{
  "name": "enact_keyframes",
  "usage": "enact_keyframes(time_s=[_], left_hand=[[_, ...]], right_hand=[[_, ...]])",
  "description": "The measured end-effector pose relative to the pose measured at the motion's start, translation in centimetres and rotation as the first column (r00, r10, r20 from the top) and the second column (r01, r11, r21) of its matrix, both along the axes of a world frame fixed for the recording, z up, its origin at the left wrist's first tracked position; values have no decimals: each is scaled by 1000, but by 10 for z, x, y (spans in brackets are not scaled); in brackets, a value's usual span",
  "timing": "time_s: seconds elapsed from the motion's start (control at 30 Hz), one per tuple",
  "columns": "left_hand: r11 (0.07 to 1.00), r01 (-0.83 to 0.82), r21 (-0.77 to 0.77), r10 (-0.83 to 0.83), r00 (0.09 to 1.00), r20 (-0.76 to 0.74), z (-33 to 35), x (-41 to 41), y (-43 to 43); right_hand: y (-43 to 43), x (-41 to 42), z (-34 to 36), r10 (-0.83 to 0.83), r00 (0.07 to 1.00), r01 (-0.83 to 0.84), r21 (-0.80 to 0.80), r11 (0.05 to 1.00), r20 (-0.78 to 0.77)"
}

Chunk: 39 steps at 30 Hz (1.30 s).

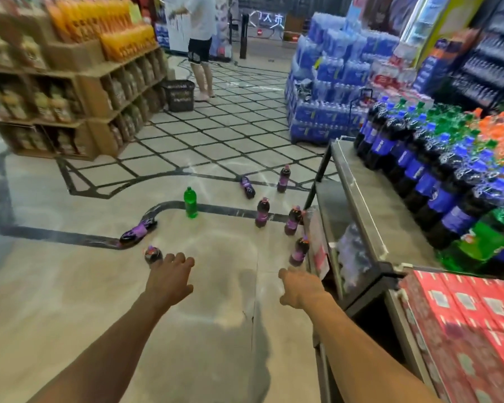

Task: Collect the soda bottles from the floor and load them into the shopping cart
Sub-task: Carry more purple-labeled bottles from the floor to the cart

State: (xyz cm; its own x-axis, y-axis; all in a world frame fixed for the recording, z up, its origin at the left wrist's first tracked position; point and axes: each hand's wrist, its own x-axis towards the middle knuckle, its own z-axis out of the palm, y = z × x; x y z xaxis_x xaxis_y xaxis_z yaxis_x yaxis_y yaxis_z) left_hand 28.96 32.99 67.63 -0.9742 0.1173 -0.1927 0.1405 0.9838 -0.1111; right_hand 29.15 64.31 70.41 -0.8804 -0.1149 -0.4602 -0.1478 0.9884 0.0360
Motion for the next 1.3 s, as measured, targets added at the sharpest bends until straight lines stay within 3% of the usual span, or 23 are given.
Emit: enact_keyframes(time_s=[0.23,0.83,1.3], left_hand=[[995,87,56,-86,996,-24,-3,-102,7],[980,197,-33,-199,976,-88,11,-447,90],[980,198,1,-198,980,31,-25,-678,106]], right_hand=[[9,-86,-3,-76,997,76,16,997,4],[106,-406,-27,-231,972,234,-102,967,41],[124,-631,-56,-249,962,259,-87,962,113]])
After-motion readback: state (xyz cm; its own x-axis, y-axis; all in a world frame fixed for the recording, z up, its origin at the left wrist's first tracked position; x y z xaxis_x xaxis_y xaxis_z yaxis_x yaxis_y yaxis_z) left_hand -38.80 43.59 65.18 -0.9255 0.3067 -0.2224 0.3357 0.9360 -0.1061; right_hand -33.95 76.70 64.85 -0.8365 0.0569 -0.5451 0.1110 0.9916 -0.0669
